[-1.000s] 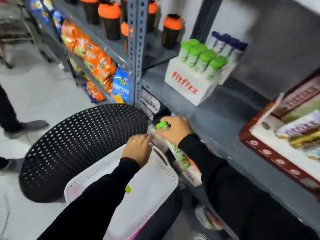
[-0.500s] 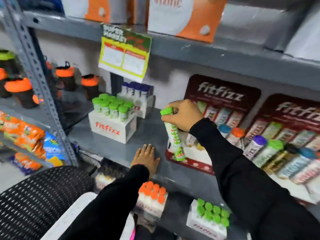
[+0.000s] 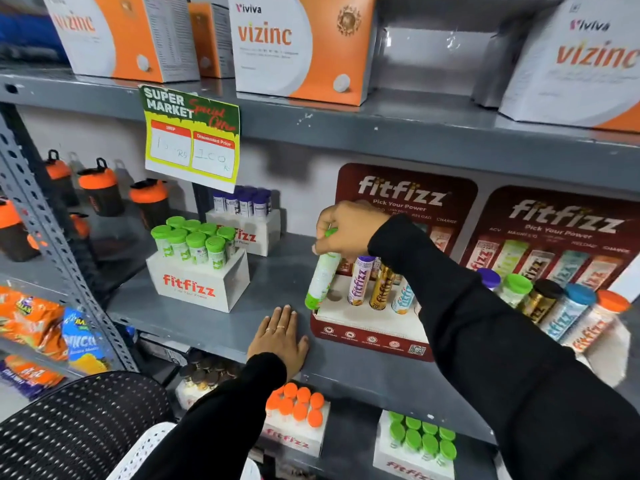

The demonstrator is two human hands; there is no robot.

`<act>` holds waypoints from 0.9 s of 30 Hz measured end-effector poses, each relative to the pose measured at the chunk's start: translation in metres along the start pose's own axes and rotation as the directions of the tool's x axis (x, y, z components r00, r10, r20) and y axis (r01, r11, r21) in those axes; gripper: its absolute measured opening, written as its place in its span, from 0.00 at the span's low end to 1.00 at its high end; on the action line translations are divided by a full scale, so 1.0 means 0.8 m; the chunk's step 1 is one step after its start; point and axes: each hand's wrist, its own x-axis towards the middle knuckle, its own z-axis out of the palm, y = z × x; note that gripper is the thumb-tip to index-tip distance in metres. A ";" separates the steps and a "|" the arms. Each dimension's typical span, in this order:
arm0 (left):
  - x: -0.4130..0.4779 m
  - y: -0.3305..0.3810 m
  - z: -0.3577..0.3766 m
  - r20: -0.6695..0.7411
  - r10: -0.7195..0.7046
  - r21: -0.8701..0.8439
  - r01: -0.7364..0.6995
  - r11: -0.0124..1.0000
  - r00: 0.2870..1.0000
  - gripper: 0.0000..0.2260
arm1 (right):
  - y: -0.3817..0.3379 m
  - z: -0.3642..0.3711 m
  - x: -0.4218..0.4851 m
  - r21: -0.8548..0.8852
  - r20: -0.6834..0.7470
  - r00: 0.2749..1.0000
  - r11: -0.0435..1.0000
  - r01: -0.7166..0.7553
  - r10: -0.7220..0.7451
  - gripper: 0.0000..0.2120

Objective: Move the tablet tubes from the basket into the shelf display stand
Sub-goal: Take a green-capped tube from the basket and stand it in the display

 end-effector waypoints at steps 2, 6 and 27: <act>0.000 0.001 0.000 -0.013 0.002 0.001 -0.002 1.000 1.000 0.28 | 0.001 0.000 0.002 -0.065 -0.025 0.999 0.998 0.023 -0.024 0.14; 0.000 0.001 0.000 -0.021 0.004 -0.003 -0.004 1.000 1.000 0.28 | 0.001 -0.006 0.003 -0.058 -0.078 0.995 0.997 0.059 -0.064 0.15; -0.002 0.003 -0.003 -0.010 0.000 0.013 0.001 1.000 1.000 0.28 | 0.021 -0.032 -0.016 -0.038 -0.013 0.988 0.988 0.152 -0.153 0.08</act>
